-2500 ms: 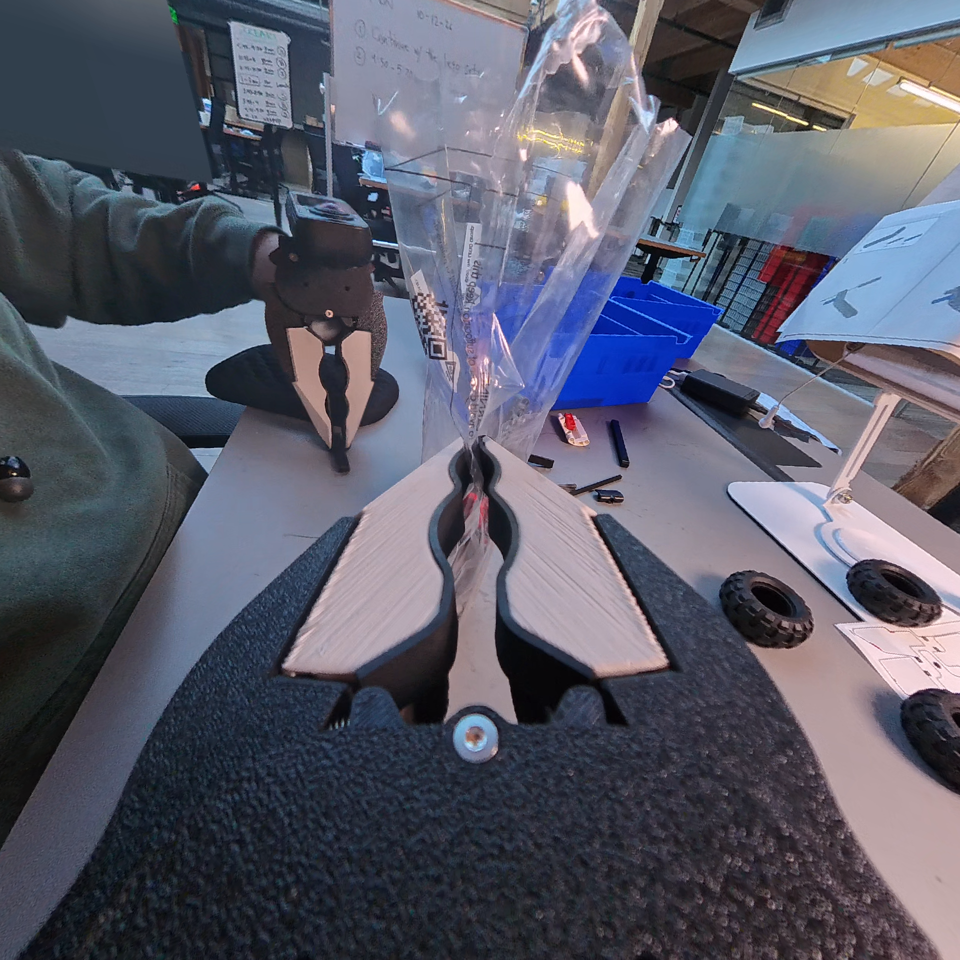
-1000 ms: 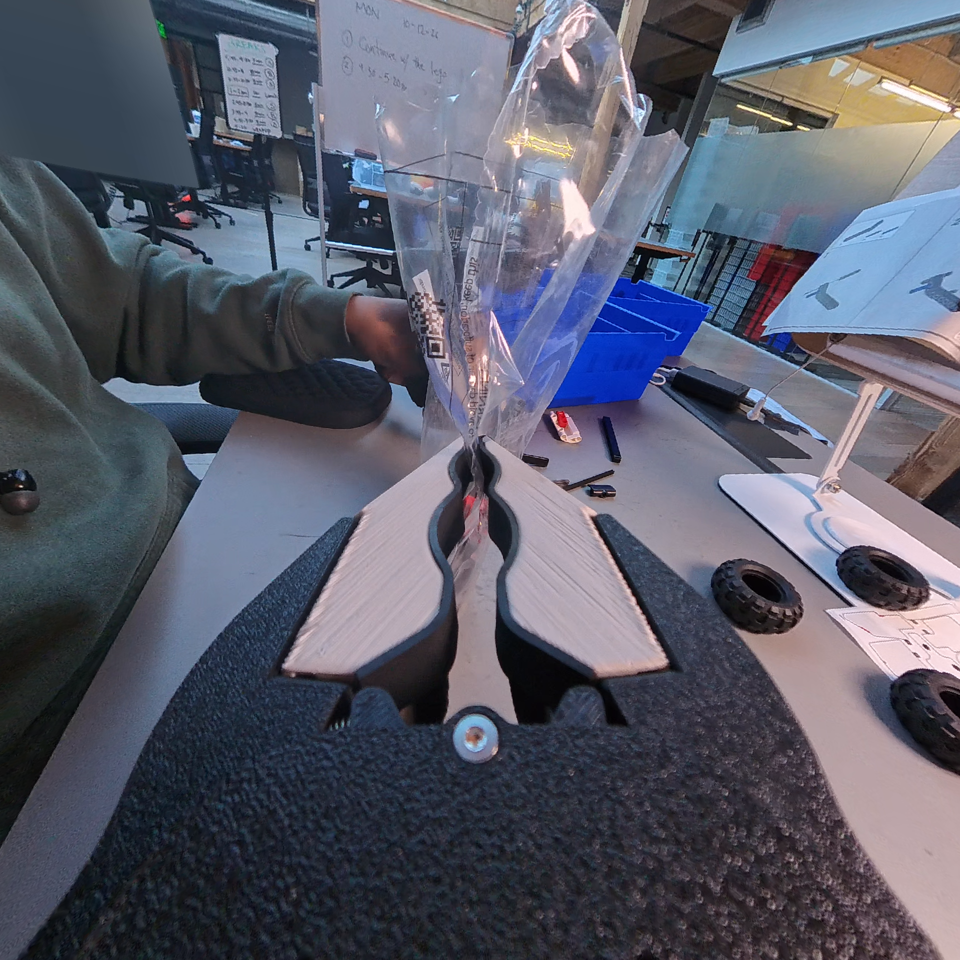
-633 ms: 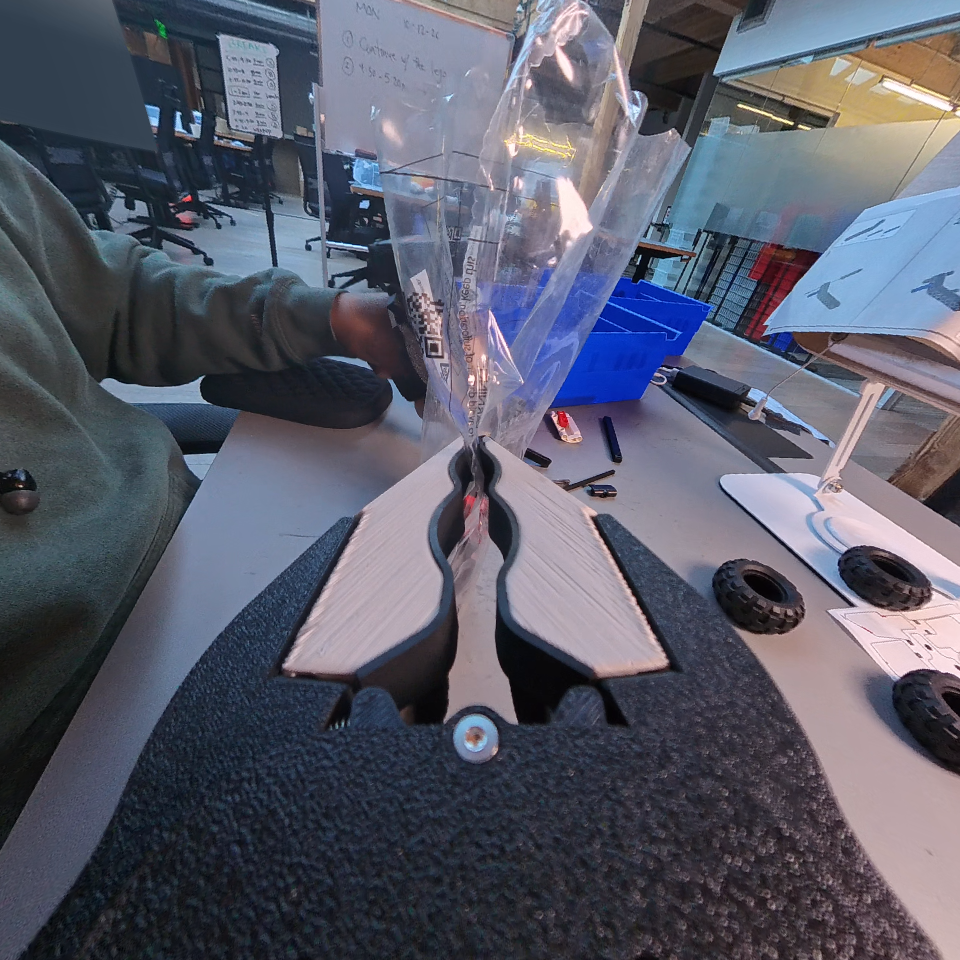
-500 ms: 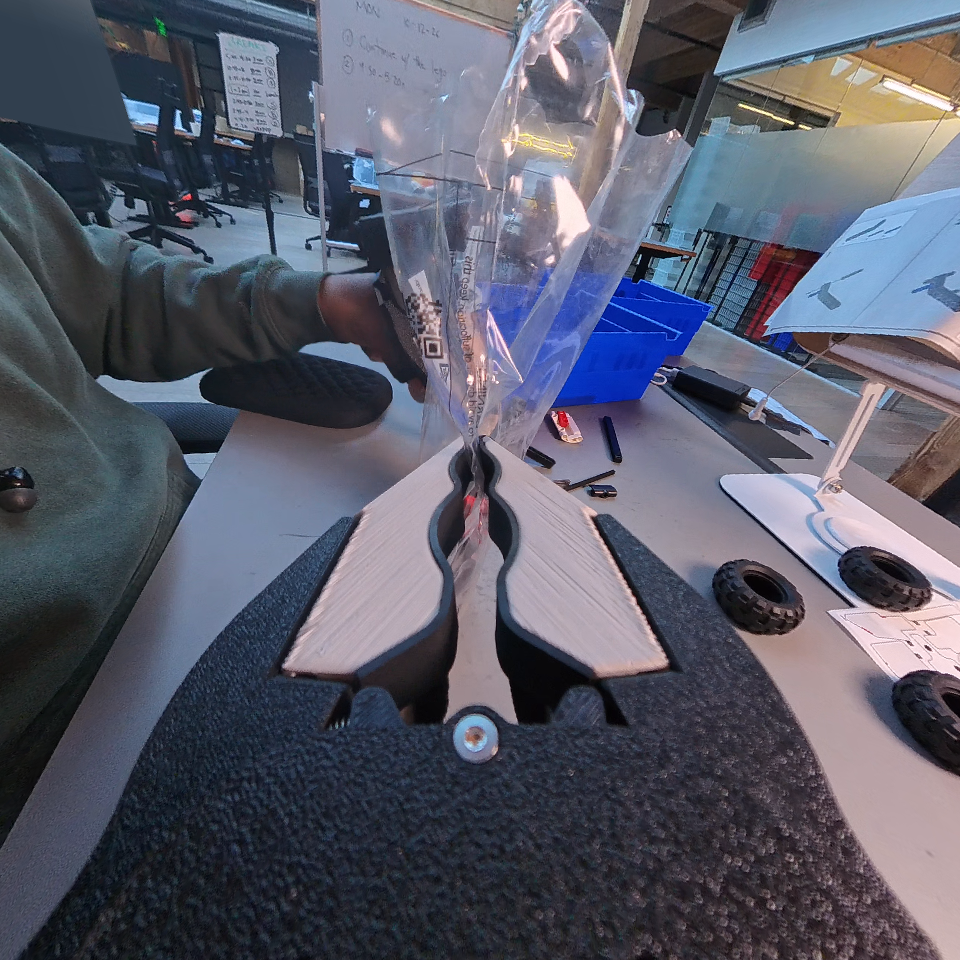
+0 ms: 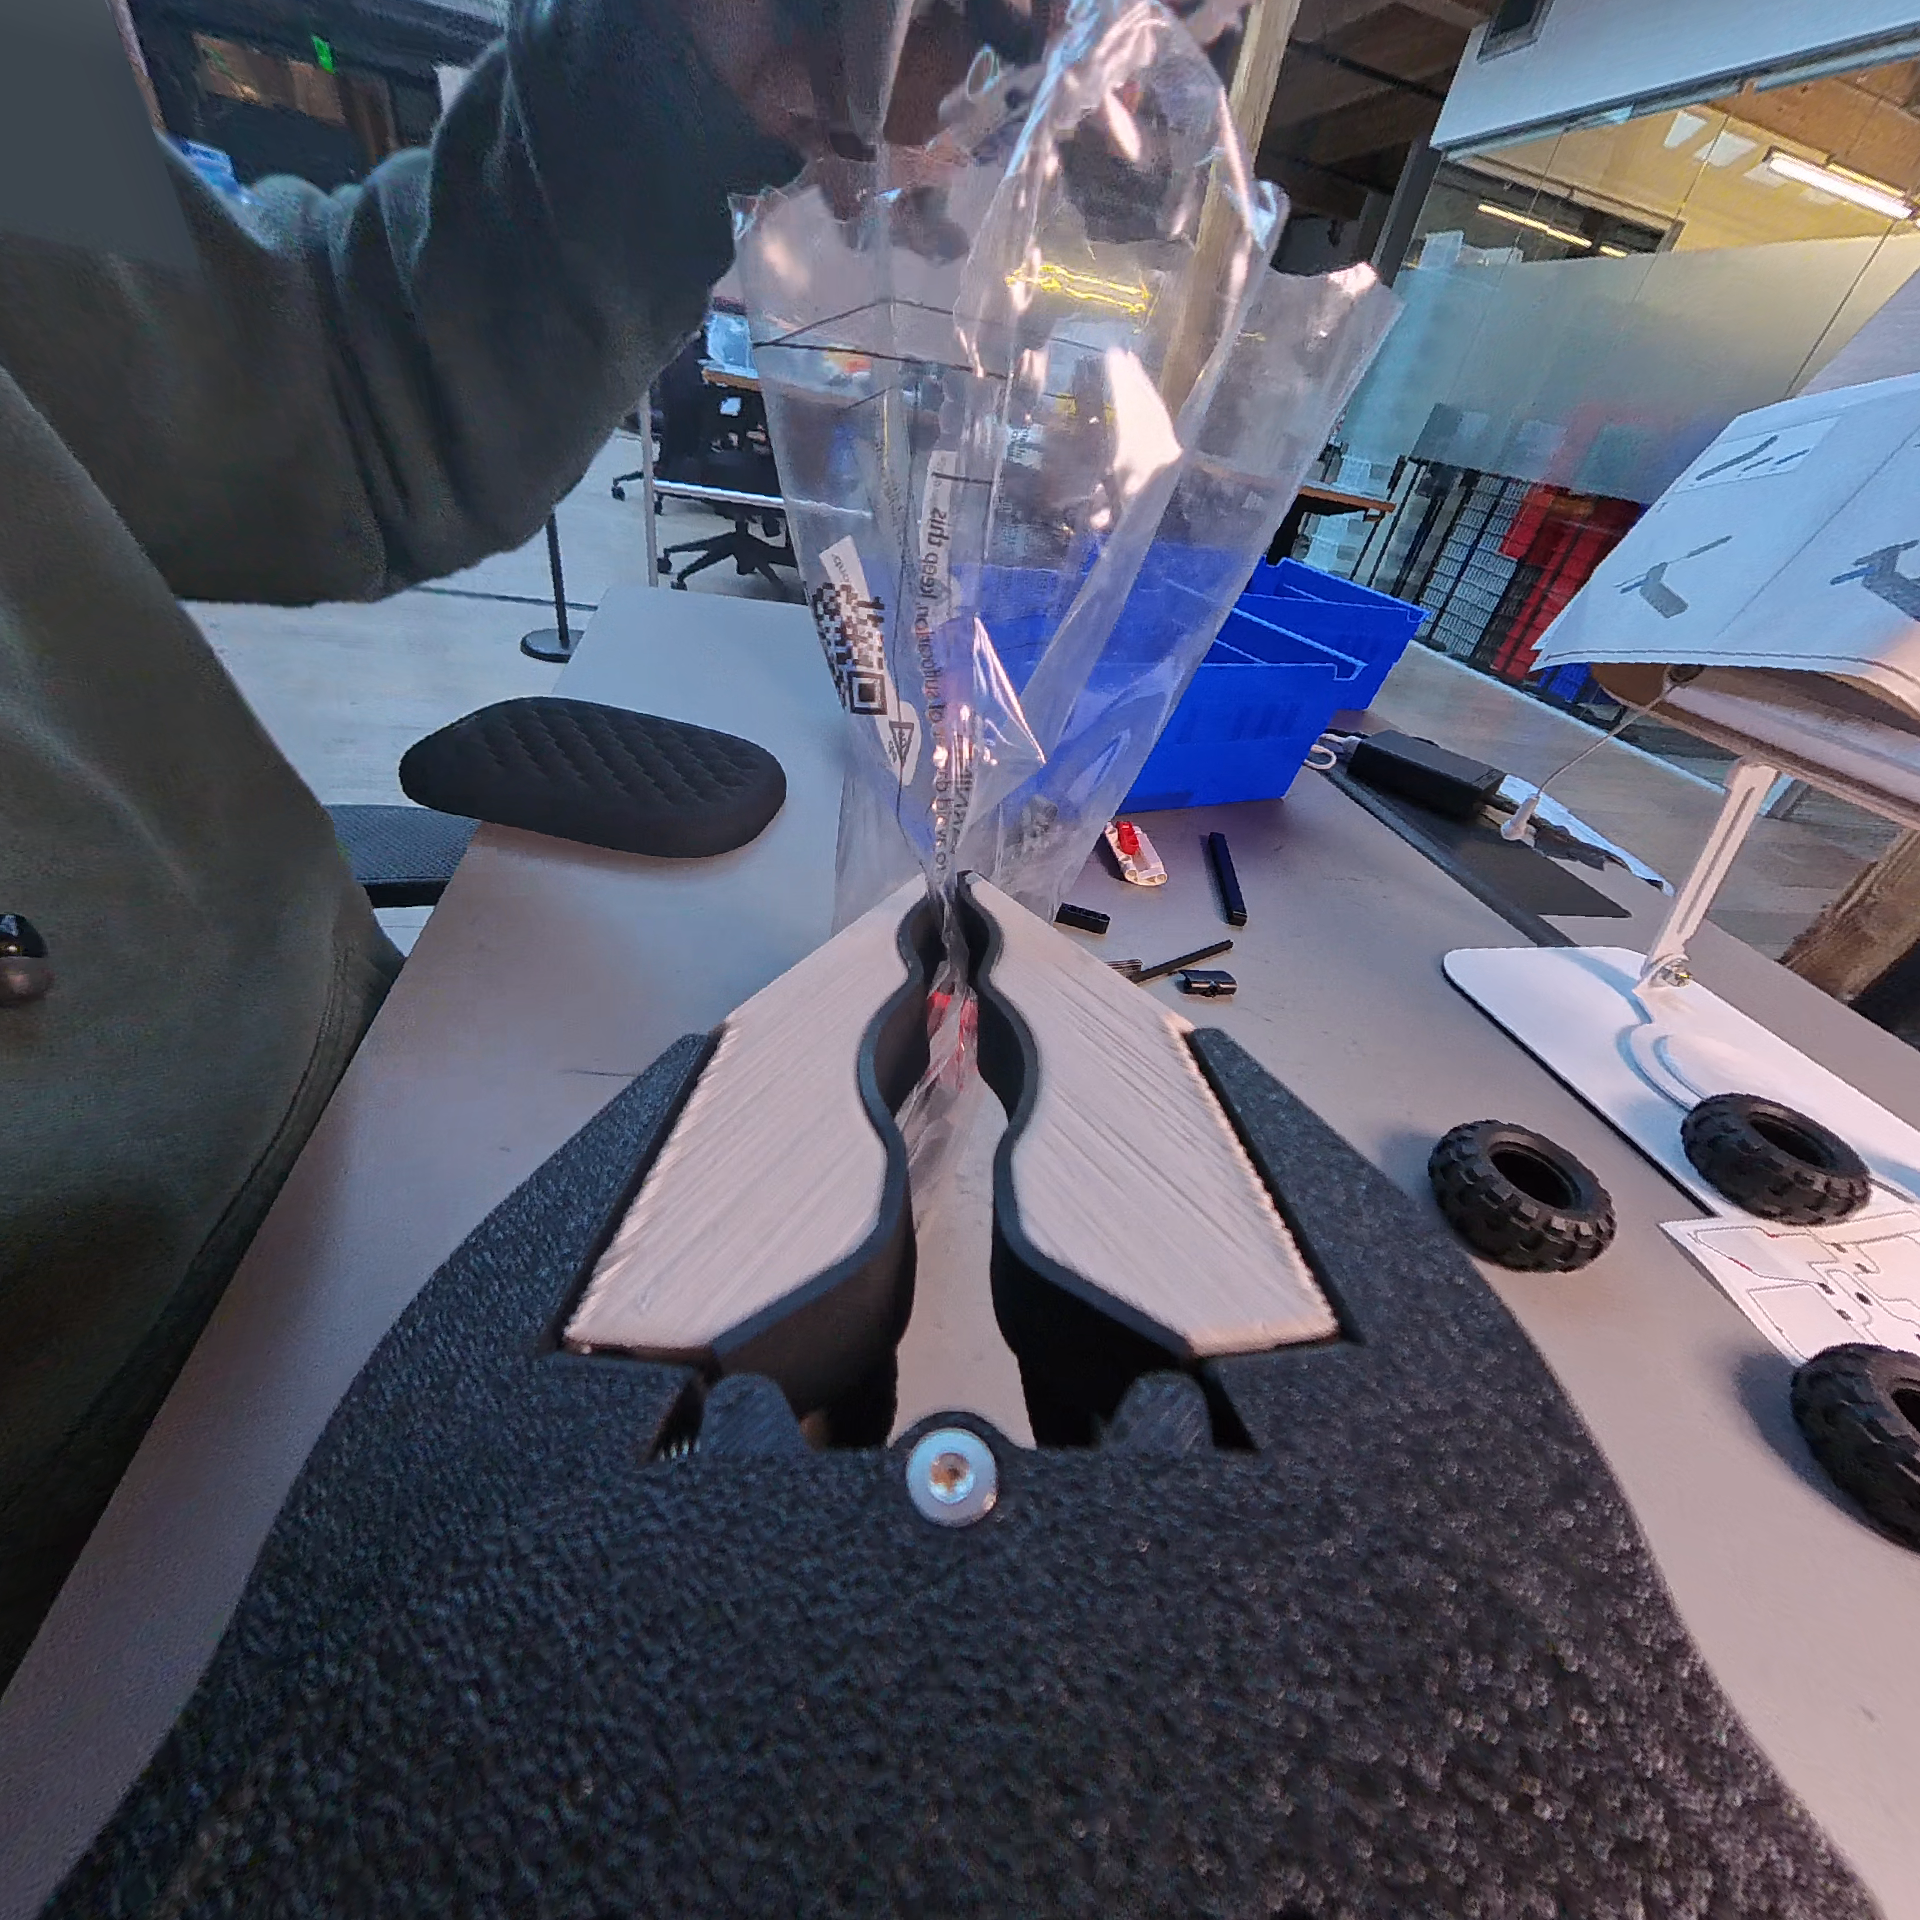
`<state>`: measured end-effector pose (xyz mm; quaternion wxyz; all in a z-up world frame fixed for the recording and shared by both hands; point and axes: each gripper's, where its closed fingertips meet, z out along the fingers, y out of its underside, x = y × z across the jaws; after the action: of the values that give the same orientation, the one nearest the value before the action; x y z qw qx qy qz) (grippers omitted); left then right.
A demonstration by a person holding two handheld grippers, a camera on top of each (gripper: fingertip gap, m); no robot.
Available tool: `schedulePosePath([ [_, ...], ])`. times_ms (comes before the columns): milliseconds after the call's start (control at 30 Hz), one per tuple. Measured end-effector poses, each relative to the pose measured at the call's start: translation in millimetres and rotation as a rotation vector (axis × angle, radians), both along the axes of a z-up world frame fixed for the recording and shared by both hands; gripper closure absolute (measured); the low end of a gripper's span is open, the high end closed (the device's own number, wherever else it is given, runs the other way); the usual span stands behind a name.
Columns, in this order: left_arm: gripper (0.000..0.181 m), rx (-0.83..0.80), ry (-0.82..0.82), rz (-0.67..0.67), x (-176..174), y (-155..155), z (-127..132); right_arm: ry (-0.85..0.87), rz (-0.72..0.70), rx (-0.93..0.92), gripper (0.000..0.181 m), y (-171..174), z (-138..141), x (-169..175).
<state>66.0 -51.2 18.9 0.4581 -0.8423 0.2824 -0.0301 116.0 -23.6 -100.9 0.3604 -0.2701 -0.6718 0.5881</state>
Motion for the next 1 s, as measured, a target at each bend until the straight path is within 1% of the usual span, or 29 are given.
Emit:
schedulePosePath([
  [100,0.148,-0.113,0.049,-0.072,11,8,-8,0.004,-0.002,0.009,0.181,0,0,0],
  [167,0.143,-0.105,0.026,-0.084,10,11,-6,0.005,-0.002,0.013,0.181,0,0,1],
  [200,0.143,-0.063,-0.014,-0.08,8,11,-1,0.007,-0.002,0.016,0.181,0,0,2],
  [267,0.144,0.086,-0.142,-0.041,-4,10,16,0.01,-0.001,0.023,0.181,0,0,2],
  [300,0.145,0.155,-0.213,0.009,-17,6,20,0.011,0.002,0.023,0.181,0,0,3],
  [333,0.146,0.194,-0.271,0.082,-36,2,16,0.01,0.004,0.023,0.181,0,0,3],
  [367,0.146,0.208,-0.306,0.174,-58,-3,3,0.011,0.005,0.023,0.181,-1,0,3],
  [400,0.147,0.198,-0.32,0.279,-82,-8,-18,0.01,0.008,0.022,0.181,-1,0,3],
  [467,0.148,0.109,-0.304,0.47,-121,-19,-77,0.009,0.014,0.017,0.181,-1,0,3],
  [533,0.147,-0.033,-0.249,0.584,-138,-30,-142,0.007,0.015,0.013,0.181,-1,0,2],
  [567,0.147,-0.089,-0.212,0.622,-141,-34,-169,0.007,0.014,0.012,0.181,-1,0,2],
  [600,0.147,-0.125,-0.175,0.654,-145,-36,-190,0.007,0.013,0.011,0.181,-1,0,2],
  [667,0.148,-0.186,-0.104,0.697,-150,-38,-222,0.006,0.011,0.008,0.181,0,0,2],
  [700,0.148,-0.21,-0.072,0.713,-152,-39,-233,0.005,0.01,0.006,0.181,0,0,2],
  [733,0.154,-0.236,-0.054,0.721,-154,-39,-242,0.005,0.01,0.005,0.181,0,0,2],
  [800,0.154,-0.294,-0.02,0.733,-155,-41,-255,0.004,0.009,0.004,0.181,0,0,1],
  [833,0.158,-0.317,0.009,0.733,-156,-42,-258,0.005,0.008,0.005,0.181,0,0,1],
  [933,0.173,-0.349,-0.006,0.718,-153,-44,-260,0.005,0.008,0.007,0.181,0,0,2],
  [1000,0.174,-0.336,-0.022,0.689,-148,-42,-254,0.006,0.009,0.01,0.181,0,0,2],
])
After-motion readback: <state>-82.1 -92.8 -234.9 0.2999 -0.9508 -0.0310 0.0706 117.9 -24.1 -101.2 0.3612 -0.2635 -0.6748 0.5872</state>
